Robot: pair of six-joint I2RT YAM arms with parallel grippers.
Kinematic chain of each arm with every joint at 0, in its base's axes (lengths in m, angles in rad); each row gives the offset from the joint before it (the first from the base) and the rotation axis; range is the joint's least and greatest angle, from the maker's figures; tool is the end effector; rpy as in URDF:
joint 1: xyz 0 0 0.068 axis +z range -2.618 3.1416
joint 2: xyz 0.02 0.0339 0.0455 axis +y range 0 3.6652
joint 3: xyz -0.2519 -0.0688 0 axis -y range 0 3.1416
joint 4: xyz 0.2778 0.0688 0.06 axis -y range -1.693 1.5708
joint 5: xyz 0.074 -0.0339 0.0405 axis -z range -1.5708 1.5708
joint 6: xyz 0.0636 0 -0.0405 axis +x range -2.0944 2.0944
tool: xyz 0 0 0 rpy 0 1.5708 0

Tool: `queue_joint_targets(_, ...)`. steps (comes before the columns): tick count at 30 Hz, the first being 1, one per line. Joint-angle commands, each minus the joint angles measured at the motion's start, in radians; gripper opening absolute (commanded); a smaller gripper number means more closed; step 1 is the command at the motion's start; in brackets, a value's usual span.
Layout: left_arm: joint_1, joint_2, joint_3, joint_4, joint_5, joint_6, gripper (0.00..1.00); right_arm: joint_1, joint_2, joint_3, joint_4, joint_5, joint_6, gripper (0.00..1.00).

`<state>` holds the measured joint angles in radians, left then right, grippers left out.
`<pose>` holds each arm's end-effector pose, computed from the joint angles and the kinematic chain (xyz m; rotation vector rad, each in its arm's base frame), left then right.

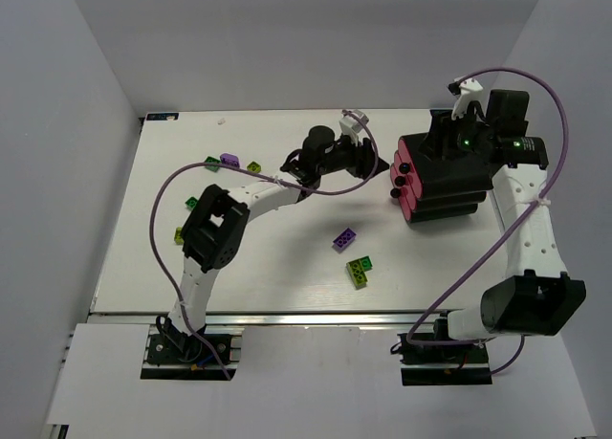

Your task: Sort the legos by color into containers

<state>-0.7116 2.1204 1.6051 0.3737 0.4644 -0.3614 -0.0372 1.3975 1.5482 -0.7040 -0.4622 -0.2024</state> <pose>0.3998 -0.3823 0.2251 0.6809 1.7176 -1.1705 0.3544 0.0152 0.3939 -0.4395 2.0314 0.3441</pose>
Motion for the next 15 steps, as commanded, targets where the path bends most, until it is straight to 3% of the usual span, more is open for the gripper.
queue_joint_targets(1,-0.011,0.051,0.081,0.116,-0.006,-0.083,0.61,-0.001,0.028,-0.002,0.052,0.068,0.069,0.58)
queue_joint_targets(15,-0.029,0.268,0.326,0.220,0.065,-0.322,0.61,-0.003,0.074,-0.019,0.080,0.045,0.067,0.65)
